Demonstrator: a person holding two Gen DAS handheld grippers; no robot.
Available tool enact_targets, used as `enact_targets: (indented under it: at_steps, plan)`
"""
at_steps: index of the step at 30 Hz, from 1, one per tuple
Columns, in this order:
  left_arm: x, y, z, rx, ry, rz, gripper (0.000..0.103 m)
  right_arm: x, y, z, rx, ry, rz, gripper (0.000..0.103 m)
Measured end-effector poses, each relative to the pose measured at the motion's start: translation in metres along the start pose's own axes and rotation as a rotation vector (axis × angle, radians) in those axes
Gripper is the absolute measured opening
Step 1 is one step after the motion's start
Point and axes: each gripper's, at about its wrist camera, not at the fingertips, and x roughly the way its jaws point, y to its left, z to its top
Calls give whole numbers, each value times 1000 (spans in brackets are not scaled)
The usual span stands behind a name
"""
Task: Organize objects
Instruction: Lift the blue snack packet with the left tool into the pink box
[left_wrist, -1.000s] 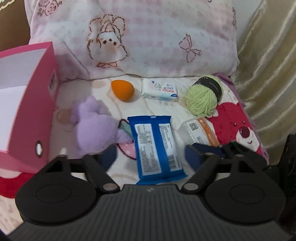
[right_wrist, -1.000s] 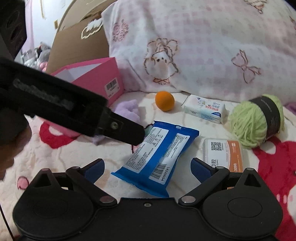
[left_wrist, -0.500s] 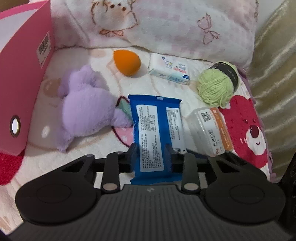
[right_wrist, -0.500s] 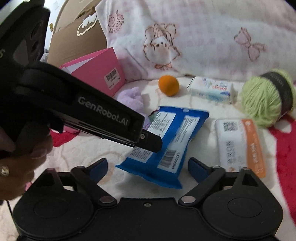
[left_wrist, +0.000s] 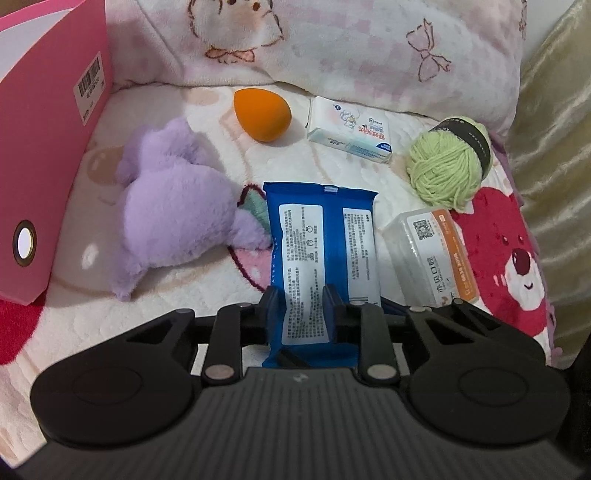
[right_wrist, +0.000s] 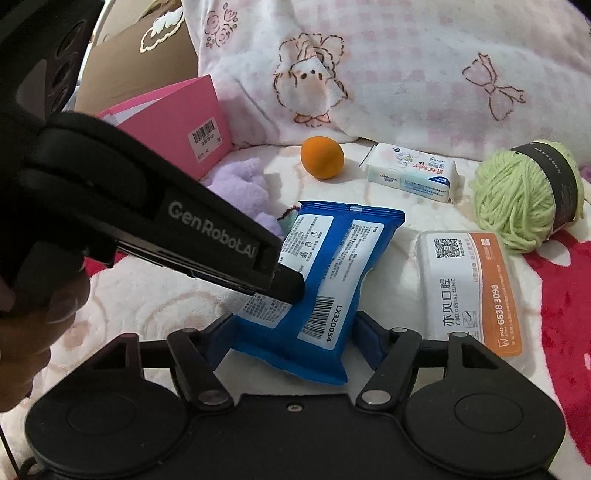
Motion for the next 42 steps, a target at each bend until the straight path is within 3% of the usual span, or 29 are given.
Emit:
enact_targets:
  at_steps: [3, 7, 18, 29, 42]
  plan:
    - [-2, -1, -3, 5, -17, -9, 23, -2, 8, 2, -84, -5, 17, 68]
    - [-7, -2, -6, -30, -17, -39, 23, -9, 6, 3, -61, 9, 43, 64]
    - [-38, -5, -21, -2, -8, -58, 23, -35, 17, 3, -1, 44, 110, 63]
    - [-74, 13, -27, -49, 80, -43, 23, -54, 45, 7, 33, 91, 189, 66]
    - [-137, 24, -27, -19, 73, -39, 23, -81, 72, 34, 99, 120, 249, 66]
